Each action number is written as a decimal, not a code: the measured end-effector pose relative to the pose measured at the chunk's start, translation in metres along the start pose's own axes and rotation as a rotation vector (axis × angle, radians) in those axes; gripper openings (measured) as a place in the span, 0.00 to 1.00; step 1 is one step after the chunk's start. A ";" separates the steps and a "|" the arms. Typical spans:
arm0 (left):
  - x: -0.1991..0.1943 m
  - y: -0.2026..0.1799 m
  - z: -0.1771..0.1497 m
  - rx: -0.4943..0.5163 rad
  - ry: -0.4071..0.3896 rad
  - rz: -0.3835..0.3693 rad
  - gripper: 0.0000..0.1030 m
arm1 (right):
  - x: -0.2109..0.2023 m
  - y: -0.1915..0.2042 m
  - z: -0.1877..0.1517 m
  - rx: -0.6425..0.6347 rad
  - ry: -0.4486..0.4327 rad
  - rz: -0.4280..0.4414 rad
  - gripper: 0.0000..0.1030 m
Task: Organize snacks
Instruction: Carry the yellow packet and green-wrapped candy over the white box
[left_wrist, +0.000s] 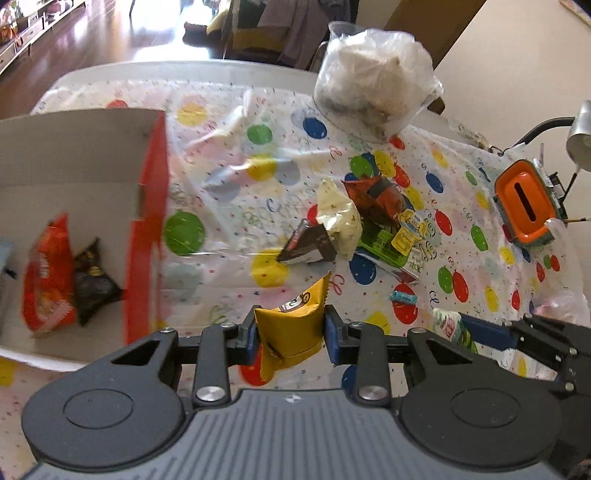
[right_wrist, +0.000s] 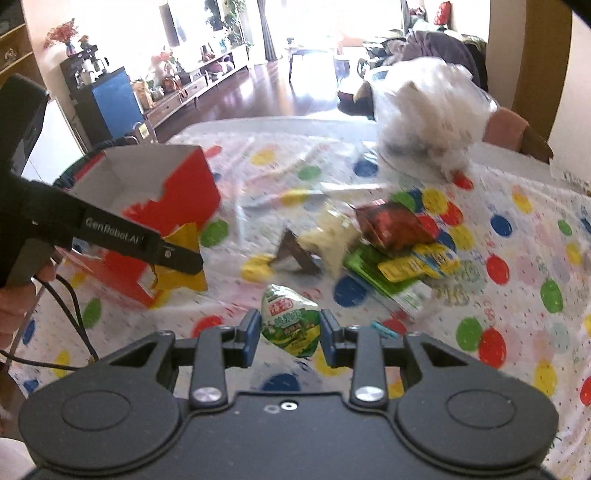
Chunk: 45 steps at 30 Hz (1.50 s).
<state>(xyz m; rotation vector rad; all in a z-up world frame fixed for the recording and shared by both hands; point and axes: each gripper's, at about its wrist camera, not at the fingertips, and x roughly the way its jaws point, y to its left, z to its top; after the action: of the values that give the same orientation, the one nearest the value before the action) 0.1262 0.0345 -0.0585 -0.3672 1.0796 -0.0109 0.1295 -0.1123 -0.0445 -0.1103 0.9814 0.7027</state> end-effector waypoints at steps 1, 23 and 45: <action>-0.007 0.004 -0.001 0.005 -0.008 0.000 0.32 | -0.001 0.006 0.002 -0.004 -0.005 0.003 0.31; -0.106 0.127 0.003 -0.037 -0.192 0.126 0.32 | 0.042 0.137 0.069 -0.171 -0.056 0.061 0.32; -0.075 0.245 0.039 -0.077 -0.137 0.334 0.32 | 0.158 0.201 0.129 -0.179 0.060 0.047 0.32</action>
<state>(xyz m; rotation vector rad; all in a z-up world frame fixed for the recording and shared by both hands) 0.0822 0.2901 -0.0506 -0.2486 0.9960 0.3493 0.1604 0.1723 -0.0526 -0.2671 0.9794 0.8338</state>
